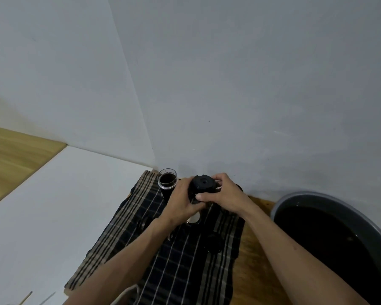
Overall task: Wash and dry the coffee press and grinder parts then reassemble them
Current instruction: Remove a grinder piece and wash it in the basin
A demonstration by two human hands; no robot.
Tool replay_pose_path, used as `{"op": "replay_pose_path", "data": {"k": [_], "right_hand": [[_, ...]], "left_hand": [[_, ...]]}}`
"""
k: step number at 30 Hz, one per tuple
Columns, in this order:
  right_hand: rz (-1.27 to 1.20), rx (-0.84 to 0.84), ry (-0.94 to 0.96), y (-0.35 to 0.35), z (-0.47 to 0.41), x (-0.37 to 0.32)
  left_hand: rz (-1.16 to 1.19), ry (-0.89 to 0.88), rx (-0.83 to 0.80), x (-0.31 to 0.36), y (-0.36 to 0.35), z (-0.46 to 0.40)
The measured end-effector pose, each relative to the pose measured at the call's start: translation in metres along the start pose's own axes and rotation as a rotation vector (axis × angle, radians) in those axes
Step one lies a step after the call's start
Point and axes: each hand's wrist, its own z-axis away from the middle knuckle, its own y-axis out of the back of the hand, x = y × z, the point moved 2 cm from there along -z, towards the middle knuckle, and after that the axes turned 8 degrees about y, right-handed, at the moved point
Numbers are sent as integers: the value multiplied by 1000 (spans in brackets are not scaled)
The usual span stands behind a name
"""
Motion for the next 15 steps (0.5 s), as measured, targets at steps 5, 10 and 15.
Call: {"op": "replay_pose_path", "data": {"k": [5,10,15], "right_hand": [[169,-107,62,21,12,2],[445,-189,167,31,9,-3],[737,-319,288,19,3,-9]], "left_hand": [[65,41,-32,-1,-9,2],[-2,29,-98,-6,-16,12],[-86,22,-137,-12,-15,22]]}}
